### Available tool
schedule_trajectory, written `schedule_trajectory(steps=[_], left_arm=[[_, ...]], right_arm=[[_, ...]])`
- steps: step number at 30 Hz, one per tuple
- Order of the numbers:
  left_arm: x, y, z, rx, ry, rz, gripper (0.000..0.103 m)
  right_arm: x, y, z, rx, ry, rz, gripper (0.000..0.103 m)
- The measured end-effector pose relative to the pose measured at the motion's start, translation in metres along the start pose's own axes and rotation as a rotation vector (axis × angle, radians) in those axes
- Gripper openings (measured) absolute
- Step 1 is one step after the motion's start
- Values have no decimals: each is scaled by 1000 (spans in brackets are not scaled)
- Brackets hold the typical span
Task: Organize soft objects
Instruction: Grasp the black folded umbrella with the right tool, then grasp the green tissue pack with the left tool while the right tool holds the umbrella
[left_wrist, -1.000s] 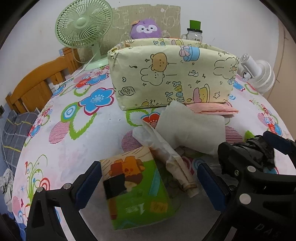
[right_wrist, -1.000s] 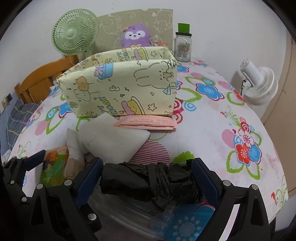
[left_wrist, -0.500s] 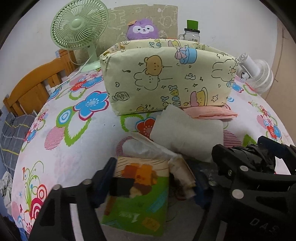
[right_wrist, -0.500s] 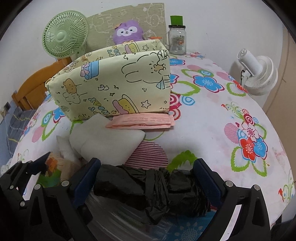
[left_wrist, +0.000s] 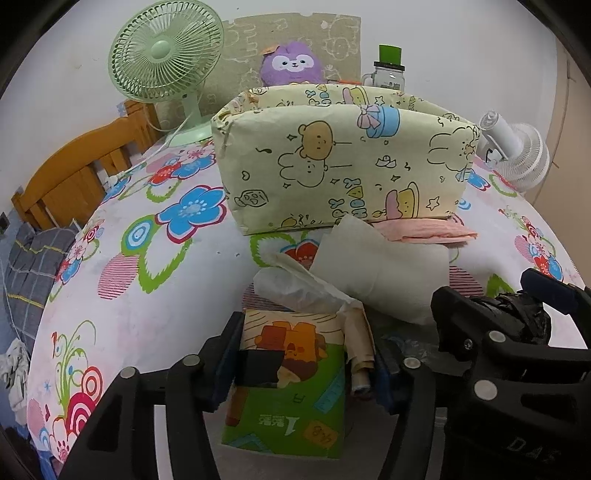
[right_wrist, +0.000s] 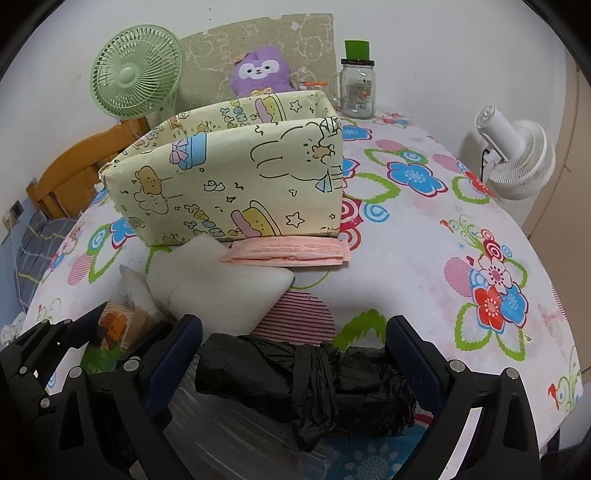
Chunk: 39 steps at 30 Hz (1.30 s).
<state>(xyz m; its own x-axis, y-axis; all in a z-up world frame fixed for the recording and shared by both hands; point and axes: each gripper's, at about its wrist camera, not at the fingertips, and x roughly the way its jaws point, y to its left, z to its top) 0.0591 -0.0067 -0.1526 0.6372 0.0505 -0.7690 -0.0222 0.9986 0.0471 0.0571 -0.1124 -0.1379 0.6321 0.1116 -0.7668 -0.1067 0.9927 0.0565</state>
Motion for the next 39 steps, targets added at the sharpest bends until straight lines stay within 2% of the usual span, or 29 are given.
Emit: schedule_trajectory(steps=[4, 5, 18, 19, 22, 26, 30, 34, 36, 38, 39], left_arm=[[-1, 1, -4, -6, 12, 12, 89], [-3, 2, -5, -9, 12, 10, 90], [-18, 9, -27, -26, 10, 4, 94], [-19, 9, -28, -28, 10, 1, 91], [-19, 12, -30, -39, 9, 0, 69], [-17, 15, -29, -60, 23, -20, 58], [-15, 16, -26, -42, 16, -11, 56], [-14, 12, -23, -41, 17, -14, 55], [-14, 12, -21, -44, 17, -15, 55], [-16, 12, -18, -48, 13, -16, 55], [-18, 11, -18, -53, 10, -16, 55]], right_arm=[[-3, 4, -2, -20, -4, -2, 100], [-5, 5, -2, -26, -9, -5, 100], [-23, 12, -13, -54, -49, -34, 100], [-23, 12, -14, -56, -46, -42, 100], [-18, 11, -18, -53, -25, -56, 100], [-15, 10, -20, -50, -15, -67, 100], [-11, 9, -19, -39, -7, -61, 100], [-11, 9, -16, -41, -13, -50, 88], [-13, 9, -15, -43, -24, -44, 84], [-14, 9, -13, -39, -32, -32, 77], [-16, 10, -12, -39, -39, -23, 64]])
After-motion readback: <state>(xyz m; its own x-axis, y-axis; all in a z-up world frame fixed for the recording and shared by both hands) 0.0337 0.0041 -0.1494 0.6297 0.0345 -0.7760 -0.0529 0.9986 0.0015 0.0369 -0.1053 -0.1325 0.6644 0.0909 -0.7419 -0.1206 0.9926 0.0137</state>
